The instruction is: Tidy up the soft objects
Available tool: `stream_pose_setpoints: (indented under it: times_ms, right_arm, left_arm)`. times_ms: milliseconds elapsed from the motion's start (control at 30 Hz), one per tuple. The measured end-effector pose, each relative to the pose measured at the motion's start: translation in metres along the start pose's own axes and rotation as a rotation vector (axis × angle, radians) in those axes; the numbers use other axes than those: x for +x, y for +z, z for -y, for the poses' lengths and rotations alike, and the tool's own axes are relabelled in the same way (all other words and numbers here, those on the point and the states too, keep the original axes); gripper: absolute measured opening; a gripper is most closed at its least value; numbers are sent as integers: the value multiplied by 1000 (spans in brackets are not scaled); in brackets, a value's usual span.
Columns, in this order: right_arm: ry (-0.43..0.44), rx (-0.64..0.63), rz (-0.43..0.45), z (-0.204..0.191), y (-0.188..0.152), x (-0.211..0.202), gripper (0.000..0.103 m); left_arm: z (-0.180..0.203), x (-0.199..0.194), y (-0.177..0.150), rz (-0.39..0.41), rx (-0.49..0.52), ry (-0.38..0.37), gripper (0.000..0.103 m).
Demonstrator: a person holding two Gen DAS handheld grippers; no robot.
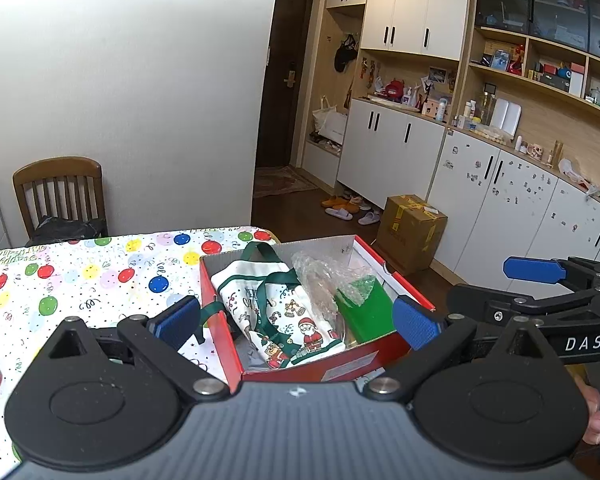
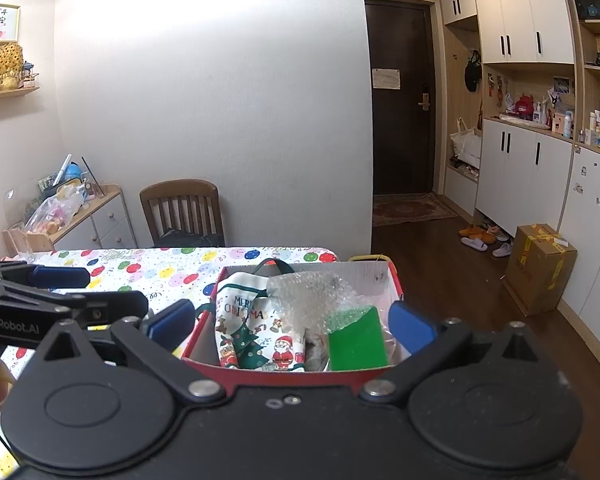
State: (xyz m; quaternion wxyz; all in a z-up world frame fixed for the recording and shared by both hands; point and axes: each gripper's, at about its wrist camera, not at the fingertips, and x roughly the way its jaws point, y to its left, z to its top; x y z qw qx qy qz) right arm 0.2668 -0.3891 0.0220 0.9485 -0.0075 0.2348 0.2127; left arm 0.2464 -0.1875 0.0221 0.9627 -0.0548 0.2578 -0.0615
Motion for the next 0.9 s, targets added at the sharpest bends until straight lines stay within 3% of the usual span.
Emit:
stream_pose_setpoints:
  times_ms: [900]
  right_arm:
    - [3,8,0,-2,1,-2,103]
  left_arm:
    - [1,1,-2,-10,-9,-14,103]
